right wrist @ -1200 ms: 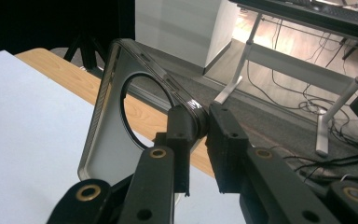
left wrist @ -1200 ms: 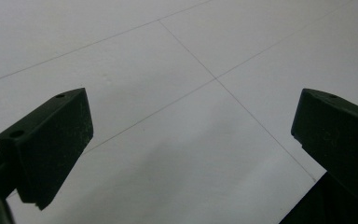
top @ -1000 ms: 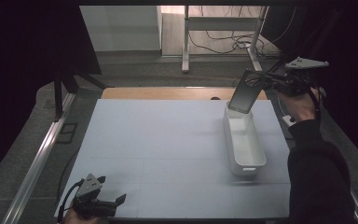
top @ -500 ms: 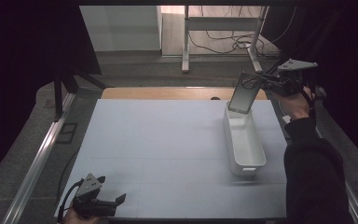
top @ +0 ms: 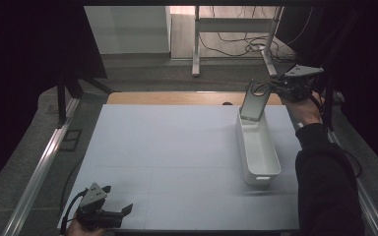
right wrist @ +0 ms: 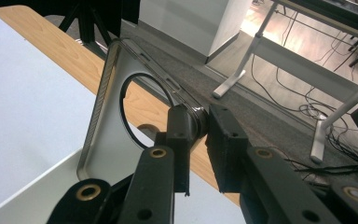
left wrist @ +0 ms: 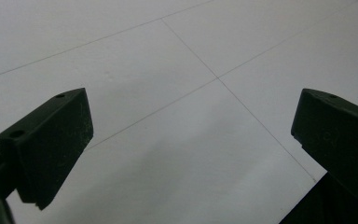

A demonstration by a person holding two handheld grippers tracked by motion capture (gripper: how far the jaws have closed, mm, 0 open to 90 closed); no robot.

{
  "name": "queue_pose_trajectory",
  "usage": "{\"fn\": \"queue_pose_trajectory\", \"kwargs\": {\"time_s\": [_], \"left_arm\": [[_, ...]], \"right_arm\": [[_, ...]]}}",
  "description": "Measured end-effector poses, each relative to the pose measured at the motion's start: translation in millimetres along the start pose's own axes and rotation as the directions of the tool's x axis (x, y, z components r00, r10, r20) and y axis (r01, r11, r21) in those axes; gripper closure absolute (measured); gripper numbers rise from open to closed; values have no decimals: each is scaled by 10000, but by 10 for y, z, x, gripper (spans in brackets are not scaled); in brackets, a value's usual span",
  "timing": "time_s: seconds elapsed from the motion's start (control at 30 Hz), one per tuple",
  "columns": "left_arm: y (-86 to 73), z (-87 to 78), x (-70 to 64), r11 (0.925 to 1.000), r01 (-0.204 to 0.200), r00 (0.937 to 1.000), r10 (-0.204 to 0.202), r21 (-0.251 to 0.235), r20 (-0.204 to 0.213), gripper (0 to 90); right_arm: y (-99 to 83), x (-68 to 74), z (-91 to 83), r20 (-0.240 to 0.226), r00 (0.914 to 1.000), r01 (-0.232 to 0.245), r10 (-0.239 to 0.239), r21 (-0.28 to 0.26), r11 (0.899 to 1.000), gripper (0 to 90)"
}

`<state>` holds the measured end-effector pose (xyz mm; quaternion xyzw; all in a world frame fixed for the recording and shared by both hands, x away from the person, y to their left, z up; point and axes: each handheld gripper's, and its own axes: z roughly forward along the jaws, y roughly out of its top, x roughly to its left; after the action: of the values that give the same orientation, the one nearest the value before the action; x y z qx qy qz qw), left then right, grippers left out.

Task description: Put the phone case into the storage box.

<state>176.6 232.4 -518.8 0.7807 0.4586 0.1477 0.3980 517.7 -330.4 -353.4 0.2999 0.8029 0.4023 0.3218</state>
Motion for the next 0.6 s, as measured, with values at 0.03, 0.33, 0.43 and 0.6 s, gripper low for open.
{"fn": "queue_pose_trajectory", "kwargs": {"time_s": [0.03, 0.33, 0.43, 0.6], "left_arm": [[-1, 0, 0, 10000, 0, 10000, 0, -7, -1, 0], [-3, -3, 2, 10000, 24, 10000, -24, 3, -1, 0], [-4, -3, 1, 10000, 25, 10000, -25, 5, -8, 0], [-5, -5, 2, 10000, 36, 10000, -36, 5, -13, 0]], "right_arm": [[-9, 1, 14, -34, 10000, -88, 89, 10, 10000, 786], [-87, 7, 136, -33, 9997, 240, -240, 96, 9997, 786], [-116, 13, 163, -82, 9997, 242, -241, 113, 9996, 786], [-174, 36, 206, -163, 9990, 417, -415, 88, 9991, 786]]}}
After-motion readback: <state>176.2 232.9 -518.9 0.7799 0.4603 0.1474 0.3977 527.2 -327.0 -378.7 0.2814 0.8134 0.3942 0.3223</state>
